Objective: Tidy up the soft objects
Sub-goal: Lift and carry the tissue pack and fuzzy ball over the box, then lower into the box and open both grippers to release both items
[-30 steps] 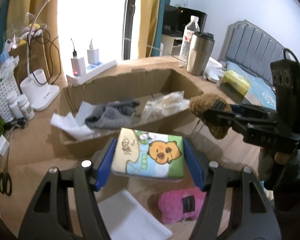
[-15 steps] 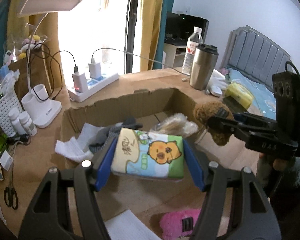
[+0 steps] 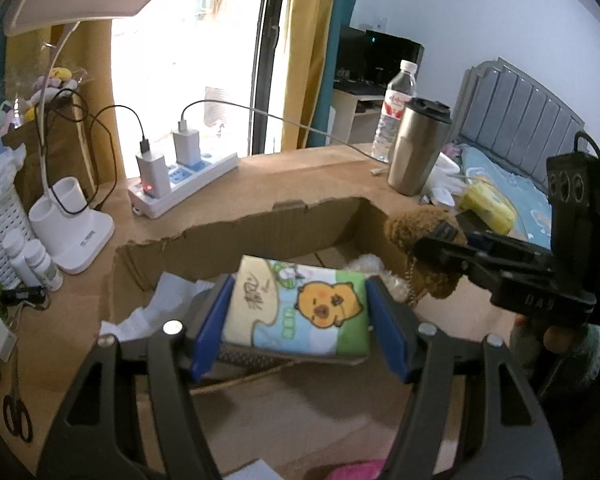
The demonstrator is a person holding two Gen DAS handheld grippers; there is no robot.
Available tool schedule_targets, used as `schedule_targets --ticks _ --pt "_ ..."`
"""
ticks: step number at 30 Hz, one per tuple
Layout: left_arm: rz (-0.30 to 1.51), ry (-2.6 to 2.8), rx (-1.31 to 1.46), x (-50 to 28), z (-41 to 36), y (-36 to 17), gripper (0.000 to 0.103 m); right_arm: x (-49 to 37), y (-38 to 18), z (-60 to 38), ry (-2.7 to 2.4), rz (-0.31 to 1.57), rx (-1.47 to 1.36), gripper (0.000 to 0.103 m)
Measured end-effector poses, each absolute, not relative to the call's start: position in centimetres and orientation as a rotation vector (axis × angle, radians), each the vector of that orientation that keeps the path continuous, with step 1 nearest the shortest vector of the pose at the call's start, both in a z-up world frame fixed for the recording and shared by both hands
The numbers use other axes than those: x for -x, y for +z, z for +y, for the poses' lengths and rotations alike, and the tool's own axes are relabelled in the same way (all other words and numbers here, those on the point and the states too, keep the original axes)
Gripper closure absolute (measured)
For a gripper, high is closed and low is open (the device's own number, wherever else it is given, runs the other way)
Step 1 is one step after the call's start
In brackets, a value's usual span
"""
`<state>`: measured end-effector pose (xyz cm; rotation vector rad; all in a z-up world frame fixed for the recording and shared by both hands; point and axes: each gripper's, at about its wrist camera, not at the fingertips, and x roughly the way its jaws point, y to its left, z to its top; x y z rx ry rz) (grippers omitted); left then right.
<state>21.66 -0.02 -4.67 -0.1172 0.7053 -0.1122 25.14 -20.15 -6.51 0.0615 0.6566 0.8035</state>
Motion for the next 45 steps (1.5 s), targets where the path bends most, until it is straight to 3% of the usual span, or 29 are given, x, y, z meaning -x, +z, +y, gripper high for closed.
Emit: schedule_targets --ticks 35,40,45 --pt "0.819 -0.185 0.203 -30.4 -0.2 -8.2 0.035 -30.3 -7.8 -18.2 0.806 0.656 -0.053 0.061" --pt "0.842 -0.197 0.201 -30.7 -0.5 -8.8 0.035 -30.6 -8.1 -18.3 0.79 0.666 -0.058 0.058" --pt "0.839 -0.2 0.196 -30.6 -0.6 -8.7 0.035 -30.7 -8.2 -18.1 0.786 0.668 -0.056 0.046"
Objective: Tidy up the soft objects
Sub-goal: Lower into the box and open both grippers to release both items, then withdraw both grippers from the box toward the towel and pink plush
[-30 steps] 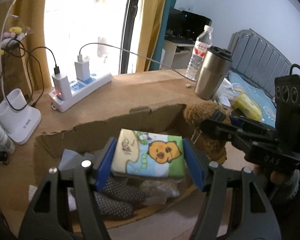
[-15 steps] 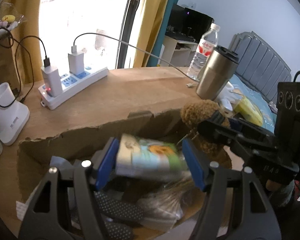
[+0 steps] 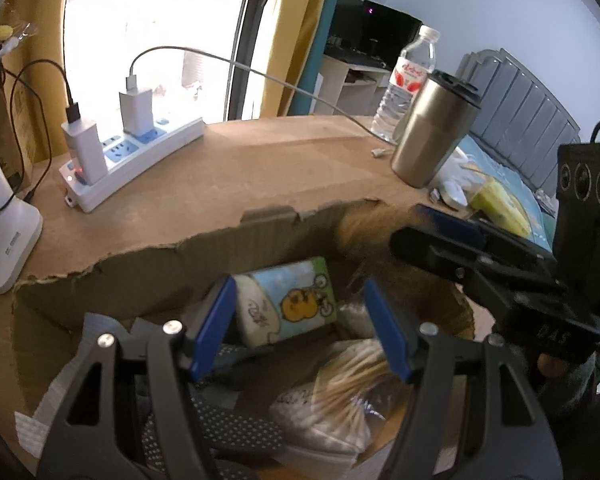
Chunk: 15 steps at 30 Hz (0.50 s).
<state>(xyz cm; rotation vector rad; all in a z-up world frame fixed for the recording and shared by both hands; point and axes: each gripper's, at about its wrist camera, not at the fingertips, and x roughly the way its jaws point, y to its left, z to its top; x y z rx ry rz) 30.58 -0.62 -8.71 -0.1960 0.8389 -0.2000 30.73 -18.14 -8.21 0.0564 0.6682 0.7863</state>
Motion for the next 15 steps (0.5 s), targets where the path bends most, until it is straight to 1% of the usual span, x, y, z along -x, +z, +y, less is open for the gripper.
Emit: schedule_targets --ticks 3,15 --pt "0.836 -0.197 0.197 -30.4 -0.5 -8.6 0.035 -30.8 -8.3 -18.3 0.769 0.671 -0.054 0.041" --pt "0.795 -0.196 0.168 -28.5 -0.8 -7.2 0.035 -29.4 -7.0 -18.6 0.758 0.651 -0.056 0.041"
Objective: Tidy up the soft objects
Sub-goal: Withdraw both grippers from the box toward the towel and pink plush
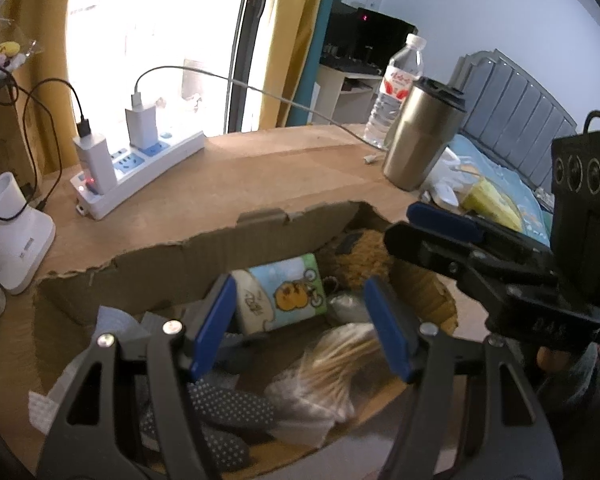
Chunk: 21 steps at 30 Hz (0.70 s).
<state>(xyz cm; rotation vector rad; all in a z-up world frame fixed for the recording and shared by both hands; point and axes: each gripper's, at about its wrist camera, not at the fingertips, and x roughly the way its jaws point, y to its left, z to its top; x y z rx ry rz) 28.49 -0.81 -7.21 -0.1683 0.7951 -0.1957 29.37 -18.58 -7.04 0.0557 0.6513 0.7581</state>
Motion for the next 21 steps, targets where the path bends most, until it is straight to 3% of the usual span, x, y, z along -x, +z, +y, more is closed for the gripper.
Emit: schedule_targets --ticks 21 --pt "0.71 -0.175 0.17 -23.3 -0.6 -4.6 0.035 -24.7 -5.1 -19.2 0.746 0.613 -0.042 0.041"
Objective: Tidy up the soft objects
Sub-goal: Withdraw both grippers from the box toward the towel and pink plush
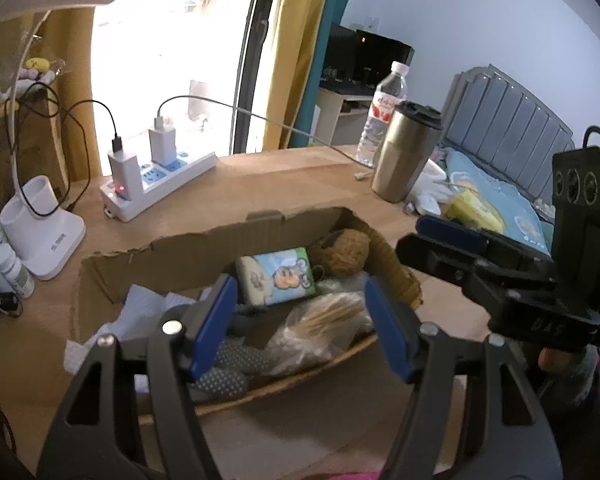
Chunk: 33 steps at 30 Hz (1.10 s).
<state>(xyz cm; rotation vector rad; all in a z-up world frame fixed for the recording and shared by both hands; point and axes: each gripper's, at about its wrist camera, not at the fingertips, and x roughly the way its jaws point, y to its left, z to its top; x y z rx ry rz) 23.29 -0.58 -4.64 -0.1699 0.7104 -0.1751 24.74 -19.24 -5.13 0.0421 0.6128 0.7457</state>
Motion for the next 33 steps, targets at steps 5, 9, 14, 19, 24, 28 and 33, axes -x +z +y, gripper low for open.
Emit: schedule_targets --ticks 5,9,14,19,24,28,33 --pt "0.689 -0.173 0.173 -21.8 -0.5 -4.1 0.035 -23.6 -4.9 -19.2 0.744 0.608 -0.036 0.041" --pt "0.676 -0.171 0.177 -20.8 -0.3 -3.9 0.035 -22.7 -4.8 -19.1 0.745 0.607 -0.028 0.041" --pt "0.663 -0.168 0.189 -19.4 0.2 -3.7 0.034 -21.5 -4.5 -18.7 0.747 0.606 -0.014 0.041" --pt "0.65 -0.163 0.202 -17.9 0.9 -3.6 0.034 -20.2 -4.3 -18.1 0.752 0.602 -0.001 0.041" --pt "0.638 -0.154 0.215 -16.6 1.6 -3.6 0.034 -19.1 -4.3 -17.2 0.762 0.603 0.015 0.041" --pt "0.631 -0.146 0.232 -15.5 2.3 -3.9 0.034 -18.2 -4.3 -16.4 0.772 0.606 0.036 0.041" --pt "0.621 -0.136 0.256 -14.1 3.0 -4.3 0.034 -17.0 -4.4 -15.5 0.782 0.615 0.062 0.041"
